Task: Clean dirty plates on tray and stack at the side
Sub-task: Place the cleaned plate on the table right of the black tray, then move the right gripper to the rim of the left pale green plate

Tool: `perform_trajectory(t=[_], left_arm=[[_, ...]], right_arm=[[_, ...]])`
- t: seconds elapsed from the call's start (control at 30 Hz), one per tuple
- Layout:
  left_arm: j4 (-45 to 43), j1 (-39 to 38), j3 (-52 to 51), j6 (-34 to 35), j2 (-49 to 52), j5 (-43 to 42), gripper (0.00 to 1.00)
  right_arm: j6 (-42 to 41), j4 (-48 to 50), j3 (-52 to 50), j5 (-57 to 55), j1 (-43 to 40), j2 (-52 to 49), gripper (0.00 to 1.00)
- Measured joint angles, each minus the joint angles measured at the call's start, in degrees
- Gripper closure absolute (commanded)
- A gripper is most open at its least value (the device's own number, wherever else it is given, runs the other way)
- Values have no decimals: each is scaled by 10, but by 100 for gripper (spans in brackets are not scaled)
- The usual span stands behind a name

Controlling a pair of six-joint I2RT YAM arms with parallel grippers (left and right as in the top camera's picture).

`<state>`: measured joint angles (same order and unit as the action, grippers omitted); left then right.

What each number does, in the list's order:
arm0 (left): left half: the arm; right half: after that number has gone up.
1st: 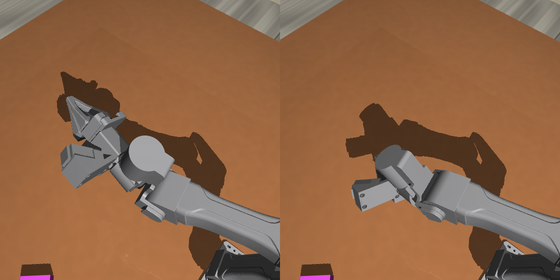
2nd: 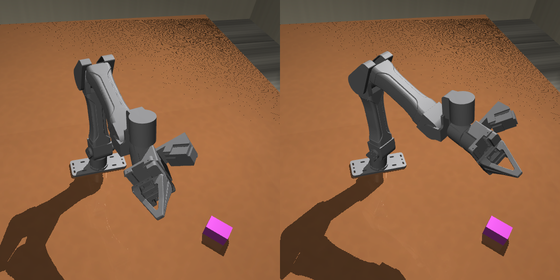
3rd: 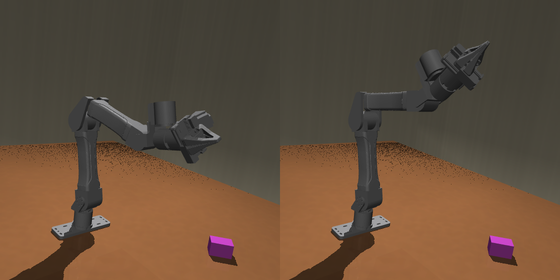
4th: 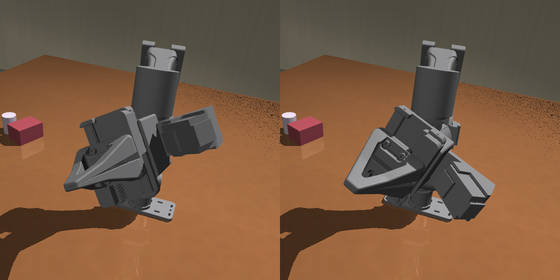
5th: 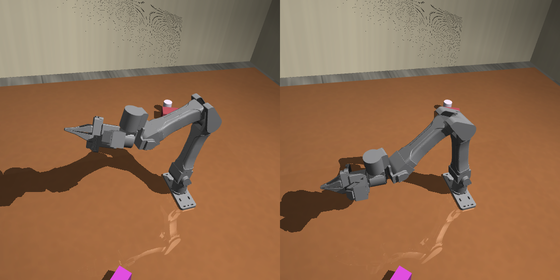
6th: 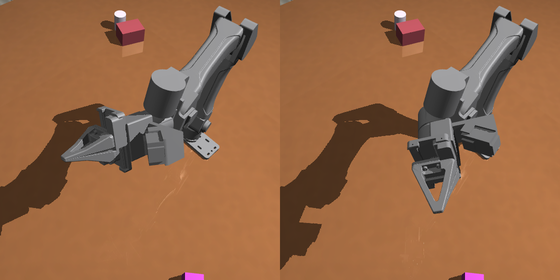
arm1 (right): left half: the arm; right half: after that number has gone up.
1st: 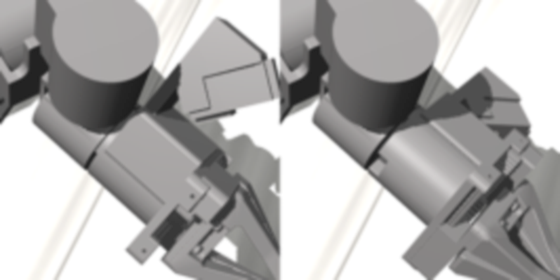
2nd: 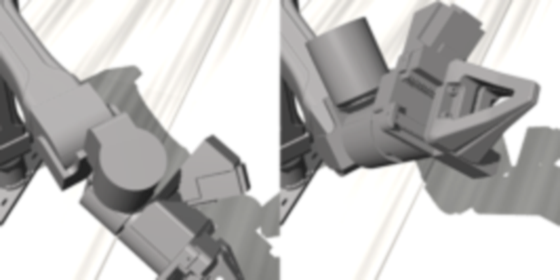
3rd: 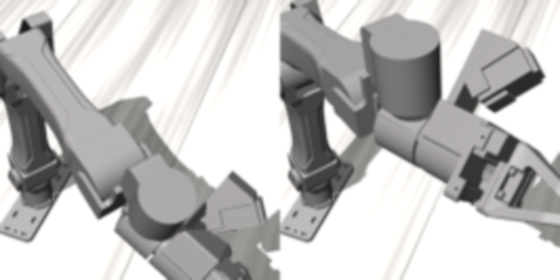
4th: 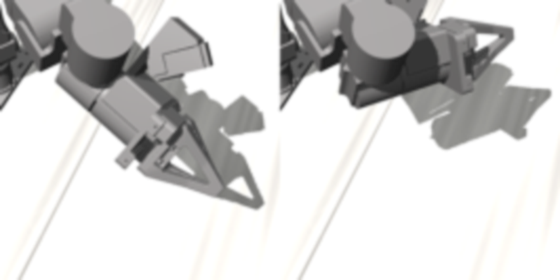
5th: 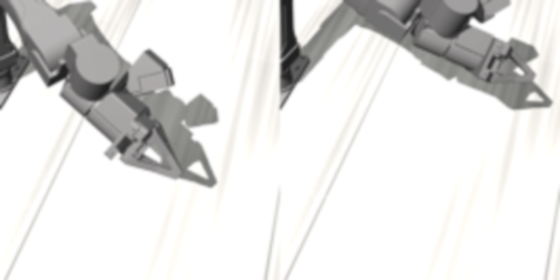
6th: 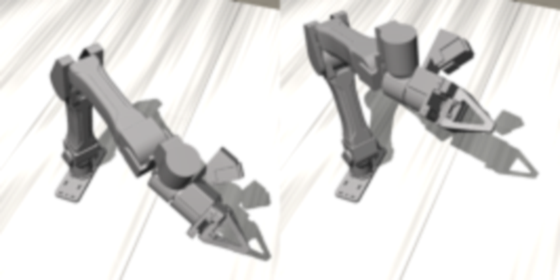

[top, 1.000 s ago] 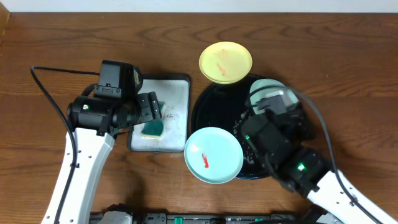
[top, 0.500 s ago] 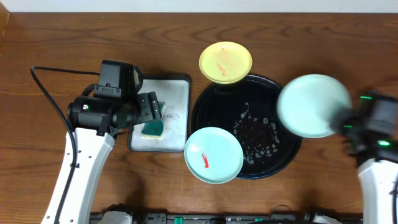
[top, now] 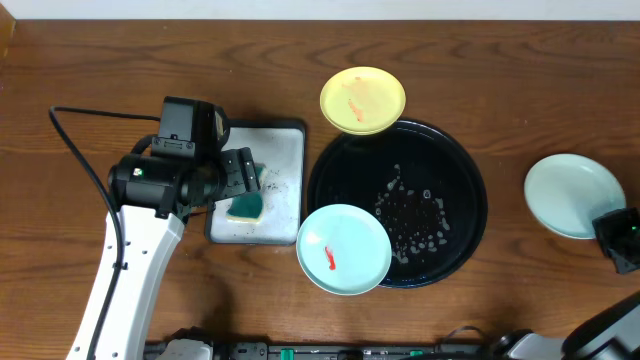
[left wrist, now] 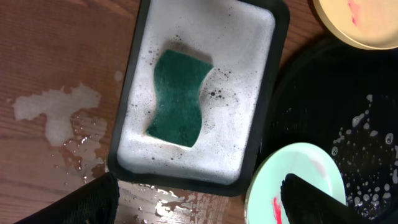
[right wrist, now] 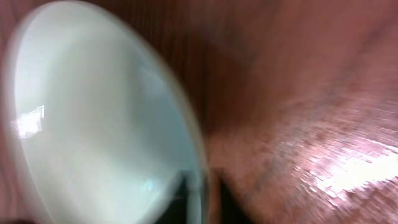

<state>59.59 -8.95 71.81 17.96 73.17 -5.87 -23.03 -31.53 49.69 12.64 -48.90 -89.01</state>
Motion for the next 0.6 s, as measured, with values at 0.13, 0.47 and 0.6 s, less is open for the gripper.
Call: perform_trajectory(t=[0.13,0.47,0.6], left_arm=[[0,0,0,0,0,0,16],[0,0,0,0,0,0,16],[0,0,0,0,0,0,16]], right_arm=[[23,19,0,84,0,-16,28],[129,-126,3,279,163,150,38],[175,-205,3,233,340,190,48]])
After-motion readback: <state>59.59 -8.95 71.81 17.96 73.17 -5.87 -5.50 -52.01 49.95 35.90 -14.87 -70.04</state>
